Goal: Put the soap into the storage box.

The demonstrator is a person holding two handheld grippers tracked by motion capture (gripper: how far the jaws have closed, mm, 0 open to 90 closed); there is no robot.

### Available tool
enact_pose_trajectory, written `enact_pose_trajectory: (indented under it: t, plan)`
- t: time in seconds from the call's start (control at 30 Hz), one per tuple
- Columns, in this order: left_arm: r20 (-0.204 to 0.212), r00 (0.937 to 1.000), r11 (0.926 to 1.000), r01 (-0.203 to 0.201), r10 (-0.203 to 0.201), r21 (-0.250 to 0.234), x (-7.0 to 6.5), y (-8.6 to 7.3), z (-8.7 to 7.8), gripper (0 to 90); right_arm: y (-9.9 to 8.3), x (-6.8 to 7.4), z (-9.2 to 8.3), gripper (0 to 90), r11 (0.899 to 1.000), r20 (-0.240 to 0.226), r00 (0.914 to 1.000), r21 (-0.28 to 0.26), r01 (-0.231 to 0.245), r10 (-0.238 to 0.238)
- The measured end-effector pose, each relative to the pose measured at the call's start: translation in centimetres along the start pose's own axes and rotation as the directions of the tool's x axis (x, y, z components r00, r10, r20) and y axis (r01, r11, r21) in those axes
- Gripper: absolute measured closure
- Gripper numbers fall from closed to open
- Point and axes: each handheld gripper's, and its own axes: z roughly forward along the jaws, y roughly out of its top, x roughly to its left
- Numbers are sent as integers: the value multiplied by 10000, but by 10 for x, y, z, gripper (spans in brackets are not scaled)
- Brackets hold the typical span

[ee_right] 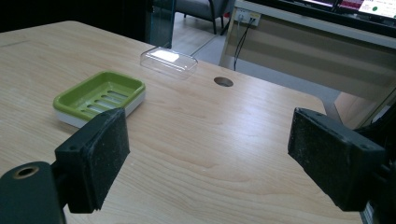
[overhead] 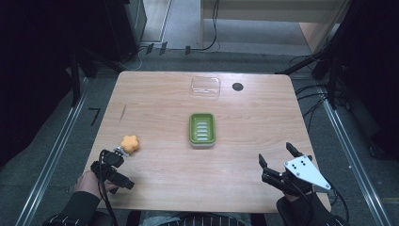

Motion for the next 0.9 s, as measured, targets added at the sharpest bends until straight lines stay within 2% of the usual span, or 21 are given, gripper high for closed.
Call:
enact_pose_trajectory:
  t: [0.07, 0.2, 0.3, 0.67, 0.8, 0.9]
  plan:
    - [-36, 10000, 10000, -7, 7, -33, 0, 1, 0, 0, 0, 2, 0, 131, 9999, -4, 9999, 61, 137, -137]
    - [43, 10000, 9998, -26, 26, -190, 2, 6, -5, 0, 0, 0, 0, 132, 10000, 36, 10000, 35, 38, -38]
    - [-4, 9999, 9991, 115, -115, -398, 3, 8, -10, 0, 0, 1, 1, 131, 9999, -19, 9999, 64, 133, -133]
    - [-116, 9996, 9977, 244, -252, -631, 12, 18, -19, 0, 1, 3, 5, 132, 9998, -154, 9997, 83, 190, -188]
    - [-79, 9991, 9964, 410, -417, -747, 16, 21, -20, 0, 1, 2, 5, 132, 9999, -111, 9999, 73, 117, -117]
    - [-64, 9993, 9959, 372, -379, -825, 19, 25, -22, 0, 1, 2, 4, 131, 9999, -98, 9998, 79, 151, -150]
